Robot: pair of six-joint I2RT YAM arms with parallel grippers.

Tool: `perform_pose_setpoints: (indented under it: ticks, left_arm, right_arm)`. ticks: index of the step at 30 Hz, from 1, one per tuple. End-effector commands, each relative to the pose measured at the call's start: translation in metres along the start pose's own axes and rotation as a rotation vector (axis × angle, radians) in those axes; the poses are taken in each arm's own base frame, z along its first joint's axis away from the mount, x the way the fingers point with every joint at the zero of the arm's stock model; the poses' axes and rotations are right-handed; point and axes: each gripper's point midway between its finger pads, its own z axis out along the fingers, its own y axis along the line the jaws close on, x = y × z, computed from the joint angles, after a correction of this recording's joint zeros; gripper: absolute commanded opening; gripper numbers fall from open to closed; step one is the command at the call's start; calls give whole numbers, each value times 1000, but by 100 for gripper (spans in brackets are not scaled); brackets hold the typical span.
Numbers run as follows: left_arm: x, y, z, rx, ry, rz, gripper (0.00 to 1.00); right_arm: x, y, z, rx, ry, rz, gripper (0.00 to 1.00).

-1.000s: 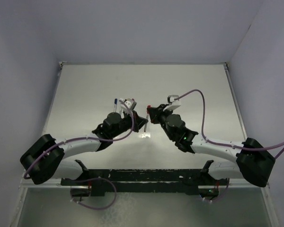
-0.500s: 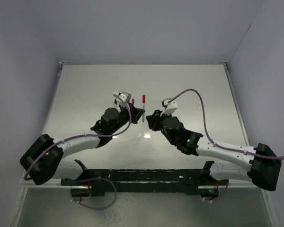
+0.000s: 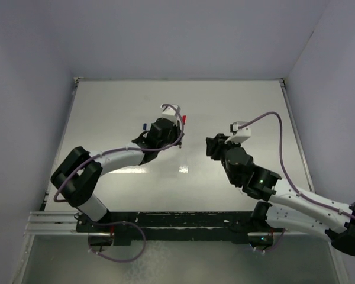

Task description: Insert the pens into the pen caps

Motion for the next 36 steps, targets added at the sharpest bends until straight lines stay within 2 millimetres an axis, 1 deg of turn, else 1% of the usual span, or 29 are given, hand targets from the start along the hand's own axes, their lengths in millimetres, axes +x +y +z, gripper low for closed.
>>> perform_pose_setpoints:
  ticks: [1,4,6,9,11,13,14,18,28,36]
  left_arm:
    - [-18,15,14,-139,25,65,1]
    - [-11,27,24,-215,77,97,2]
    - [-5,35,29,-254,108,114,3]
    - [4,43,34,-292,148,129,4]
    - [11,50,38,-315,177,134,4]
    - [16,54,40,-333,195,137,4]
    - [18,57,41,-341,202,136,4]
    - [22,64,46,-356,215,130,5]
    - [30,76,63,-385,244,111,8]
    - [45,92,69,-456,290,90,12]
  right_arm:
    - [9,-22,-2,106,29,-32,48]
    - [19,-28,-2,137,60,-50,57]
    - [24,-31,-2,155,79,-62,61]
    - [31,-36,-2,175,95,-69,64]
    - [35,-38,-2,184,105,-69,68]
    - [38,-39,-2,189,114,-67,72]
    - [40,-39,-2,191,118,-67,76]
    - [48,-43,-2,208,141,-74,82]
    - [58,-45,-3,210,165,-64,84]
    - [66,-44,-2,202,184,-61,84]
